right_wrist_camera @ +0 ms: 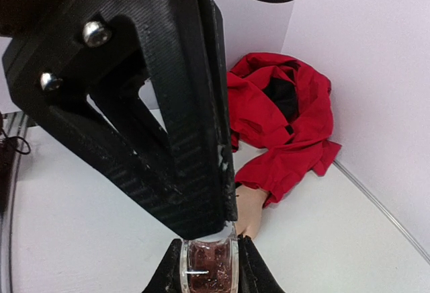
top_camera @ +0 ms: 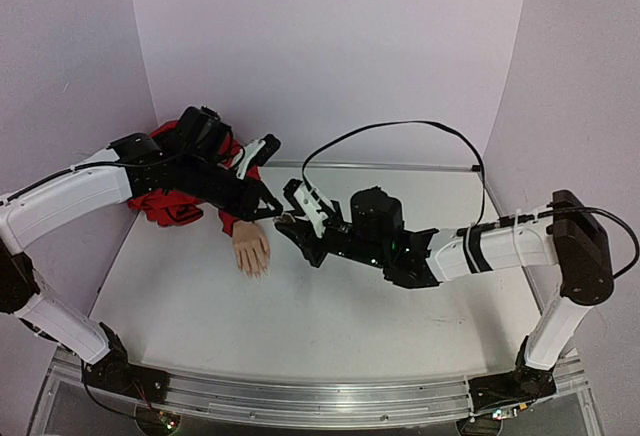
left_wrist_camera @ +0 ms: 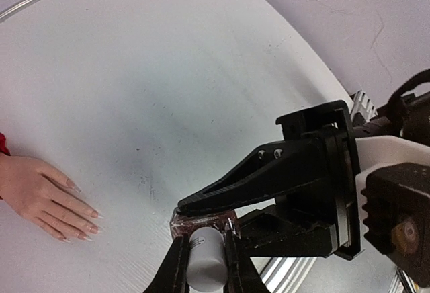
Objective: Paint the nails
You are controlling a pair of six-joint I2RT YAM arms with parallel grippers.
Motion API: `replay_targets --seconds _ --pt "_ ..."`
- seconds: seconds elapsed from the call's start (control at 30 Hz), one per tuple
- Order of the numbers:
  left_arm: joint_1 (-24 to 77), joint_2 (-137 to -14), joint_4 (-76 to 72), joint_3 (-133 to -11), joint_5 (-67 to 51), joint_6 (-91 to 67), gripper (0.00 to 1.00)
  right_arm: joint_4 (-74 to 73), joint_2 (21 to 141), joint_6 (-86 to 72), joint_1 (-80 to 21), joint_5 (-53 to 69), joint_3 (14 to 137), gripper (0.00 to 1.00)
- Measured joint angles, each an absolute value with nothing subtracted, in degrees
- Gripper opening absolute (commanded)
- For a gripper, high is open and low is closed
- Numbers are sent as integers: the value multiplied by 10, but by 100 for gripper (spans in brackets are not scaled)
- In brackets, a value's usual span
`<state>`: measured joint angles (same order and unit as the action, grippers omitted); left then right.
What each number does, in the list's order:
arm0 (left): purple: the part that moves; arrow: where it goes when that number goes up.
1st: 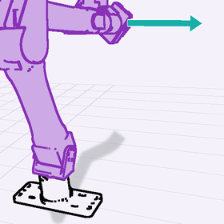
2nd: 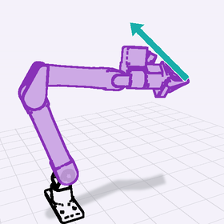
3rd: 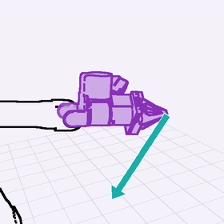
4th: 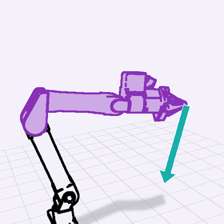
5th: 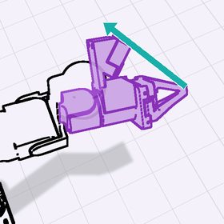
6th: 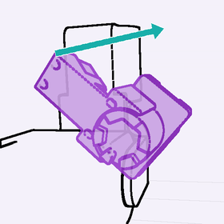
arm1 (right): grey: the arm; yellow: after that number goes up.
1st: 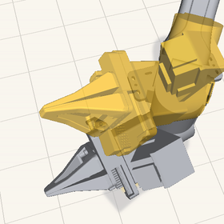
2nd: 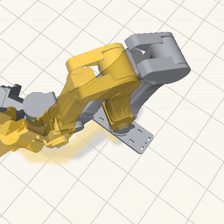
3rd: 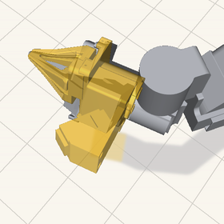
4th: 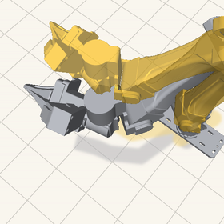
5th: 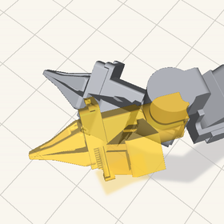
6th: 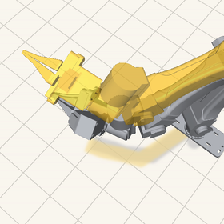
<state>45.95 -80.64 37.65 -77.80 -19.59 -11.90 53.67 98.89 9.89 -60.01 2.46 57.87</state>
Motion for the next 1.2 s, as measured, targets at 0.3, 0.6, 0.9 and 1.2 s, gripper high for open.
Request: replay_targets --seconds 0.3,0.6,0.9,1.2 --pt "460 -820 395 -779 -154 -119 0 557 1029 133 -617 -50 598 0" --pt "450 -818 401 -774 -258 -6 0 525 1012 47 -540 253 596 0" --pt "447 -816 399 -774 -485 122 0 546 992 -165 -501 592 596 0" --pt "455 -799 397 -776 -485 136 43 587 983 -196 -501 597 582 0"
